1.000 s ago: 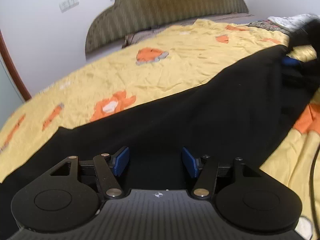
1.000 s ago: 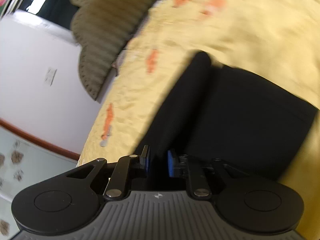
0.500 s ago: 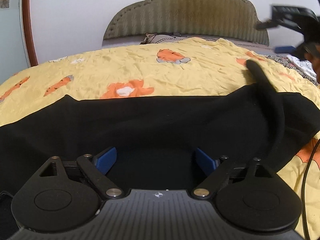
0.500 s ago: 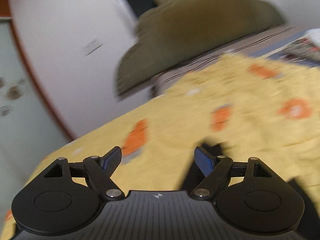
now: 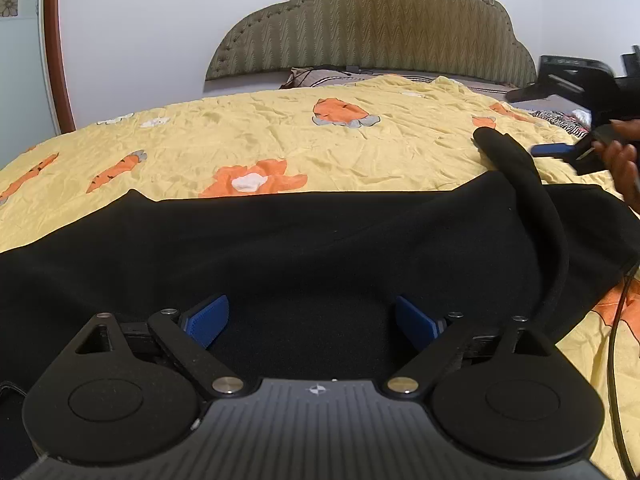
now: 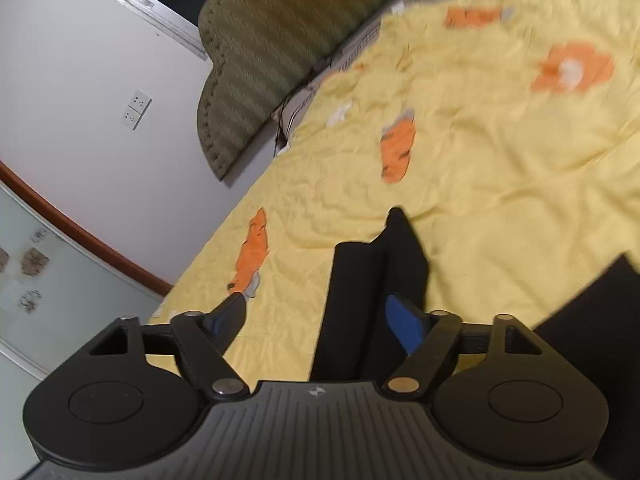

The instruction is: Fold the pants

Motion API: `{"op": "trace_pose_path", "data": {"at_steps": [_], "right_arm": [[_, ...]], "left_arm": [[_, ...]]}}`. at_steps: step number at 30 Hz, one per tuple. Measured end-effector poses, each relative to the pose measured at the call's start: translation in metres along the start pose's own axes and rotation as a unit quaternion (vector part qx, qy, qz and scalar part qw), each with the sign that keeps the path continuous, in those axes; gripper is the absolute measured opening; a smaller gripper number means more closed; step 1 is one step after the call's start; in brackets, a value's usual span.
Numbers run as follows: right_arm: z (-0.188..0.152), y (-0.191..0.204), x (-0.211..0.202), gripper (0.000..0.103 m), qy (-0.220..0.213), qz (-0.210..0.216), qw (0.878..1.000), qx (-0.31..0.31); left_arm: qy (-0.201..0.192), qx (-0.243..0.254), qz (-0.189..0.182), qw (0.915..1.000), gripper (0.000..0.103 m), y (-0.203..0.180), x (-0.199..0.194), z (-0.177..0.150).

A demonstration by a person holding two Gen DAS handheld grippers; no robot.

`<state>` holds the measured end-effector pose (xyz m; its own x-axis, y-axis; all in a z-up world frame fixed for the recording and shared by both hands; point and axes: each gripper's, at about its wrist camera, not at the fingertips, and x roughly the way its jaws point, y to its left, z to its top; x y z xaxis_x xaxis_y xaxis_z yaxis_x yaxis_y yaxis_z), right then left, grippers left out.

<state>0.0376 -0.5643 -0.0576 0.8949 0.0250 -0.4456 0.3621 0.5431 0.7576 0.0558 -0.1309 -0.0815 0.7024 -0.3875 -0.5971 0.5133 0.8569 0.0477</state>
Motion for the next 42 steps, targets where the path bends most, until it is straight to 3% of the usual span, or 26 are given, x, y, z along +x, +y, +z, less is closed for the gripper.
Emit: {"op": "trace_pose_path", "data": {"at_steps": [3,5,11,13,15,16,22,25,30,33,35,37,40,42], "right_arm": [[0.004,-0.005,0.016,0.064,0.014,-0.006,1.0,0.014],[0.005,-0.006,0.026,0.063,0.019,-0.022,0.999,0.015],[0.01,-0.011,0.032,0.06,-0.02,-0.065,0.997,0.034],[0.009,-0.01,0.037,0.047,-0.009,-0.062,0.998,0.022],[0.007,-0.009,0.043,0.011,0.002,-0.074,0.997,0.016],[0.007,-0.01,0.042,0.008,0.002,-0.076,0.997,0.015],[0.009,0.001,0.002,0.007,-0.057,-0.059,0.997,0.012],[0.012,0.017,-0.031,0.007,-0.086,-0.049,0.995,-0.013],[0.023,0.03,-0.071,0.007,-0.114,-0.032,0.993,-0.026],[0.024,0.032,-0.09,0.007,-0.128,-0.028,0.991,-0.032],[0.023,0.031,-0.101,0.007,-0.135,-0.025,0.99,-0.034],[0.022,0.029,-0.112,0.007,-0.141,-0.024,0.989,-0.033],[0.021,0.024,-0.123,0.007,-0.141,-0.027,0.989,-0.036],[0.022,0.02,-0.124,0.007,-0.136,-0.035,0.989,-0.038]], "left_arm": [[0.0,0.0,-0.001,1.0,0.093,0.0,0.0,0.0],[0.001,0.0,-0.001,1.0,0.093,0.0,0.0,0.0],[0.001,0.0,-0.001,1.0,0.094,0.0,0.0,0.0],[0.001,0.0,-0.001,1.0,0.094,0.0,0.0,0.0],[0.001,0.0,-0.002,1.0,0.095,0.0,0.001,0.0],[0.002,0.0,-0.003,1.0,0.095,0.0,0.001,0.0],[-0.008,0.004,-0.024,0.9997,0.092,0.0,-0.004,0.0],[-0.018,0.04,-0.052,0.9977,0.092,-0.017,-0.016,0.008],[-0.062,0.132,-0.111,0.9829,0.093,-0.067,-0.042,0.023],[-0.078,0.176,-0.121,0.9738,0.091,-0.095,-0.044,0.023],[-0.073,0.199,-0.119,0.9701,0.081,-0.112,-0.035,0.02],[-0.053,0.208,-0.118,0.9694,0.054,-0.123,-0.024,0.02],[-0.027,0.195,-0.119,0.9733,0.027,-0.127,-0.01,0.021],[-0.032,0.181,-0.117,0.9761,0.022,-0.122,-0.008,0.023]]}}
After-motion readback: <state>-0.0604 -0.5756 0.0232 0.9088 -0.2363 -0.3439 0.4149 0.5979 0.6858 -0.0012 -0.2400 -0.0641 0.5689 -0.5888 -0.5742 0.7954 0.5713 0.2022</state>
